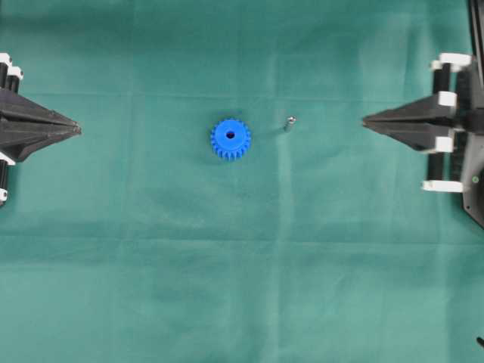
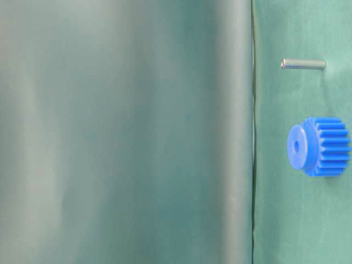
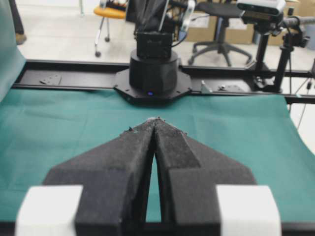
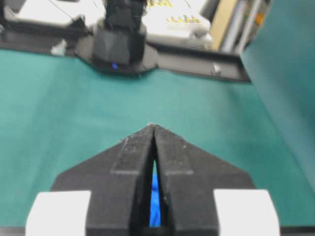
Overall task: Insert the shaft placed at a random location into the center hole of the small gear at another random location.
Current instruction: 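Move the right gripper left toward the silver shaft beside the gear, then lower the right gripper and close it on the silver shaft, lifting it upright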
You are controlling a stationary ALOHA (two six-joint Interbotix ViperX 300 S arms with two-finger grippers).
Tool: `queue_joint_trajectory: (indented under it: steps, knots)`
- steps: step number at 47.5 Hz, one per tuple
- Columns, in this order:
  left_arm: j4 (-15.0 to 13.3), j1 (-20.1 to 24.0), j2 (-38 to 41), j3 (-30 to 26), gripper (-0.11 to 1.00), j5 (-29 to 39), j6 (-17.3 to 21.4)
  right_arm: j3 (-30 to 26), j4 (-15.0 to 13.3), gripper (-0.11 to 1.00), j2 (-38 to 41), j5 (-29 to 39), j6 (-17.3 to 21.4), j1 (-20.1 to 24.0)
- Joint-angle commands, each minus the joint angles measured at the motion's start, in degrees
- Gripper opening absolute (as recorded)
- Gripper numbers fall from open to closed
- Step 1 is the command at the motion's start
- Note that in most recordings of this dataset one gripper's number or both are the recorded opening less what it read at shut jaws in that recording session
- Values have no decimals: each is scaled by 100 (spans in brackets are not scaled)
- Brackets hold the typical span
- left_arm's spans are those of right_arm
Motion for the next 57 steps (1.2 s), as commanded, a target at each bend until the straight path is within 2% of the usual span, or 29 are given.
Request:
queue_joint_trajectory:
  steps: [1, 5, 7, 9, 17, 19, 26, 38, 49, 57]
  knots:
    - [-18, 0, 18, -97, -1, -62, 0, -70, 9, 1, 536, -316, 26, -158]
    - [-18, 0, 18, -88, -1, -79, 0, -132, 44, 1, 1178, -668, 53, -281]
    - [-18, 0, 18, -88, -1, -88, 0, -158, 79, 6, 1477, -844, 70, -334]
    - [-26, -9, 18, -79, -1, -88, 0, -193, 132, 15, 1758, -1037, 79, -396]
    - [-26, -9, 18, -35, -1, -105, -9, -343, 220, 66, 2936, -1863, 88, -606]
    - [-26, 0, 18, -26, -1, -114, -9, -387, 237, 72, 3173, -2004, 88, -642]
    - [-35, 0, 18, 9, -1, -114, -9, -527, 352, 63, 3964, -2303, 149, -800]
    - [-44, 0, 9, 53, -1, -114, -44, -694, 360, 63, 4808, -2487, 352, -861]
    - [-44, -9, 9, 70, -1, -114, -62, -712, 360, 62, 5150, -2760, 492, -870]
    - [-44, 0, 9, 88, -1, -114, -70, -659, 360, 57, 5150, -2883, 527, -861]
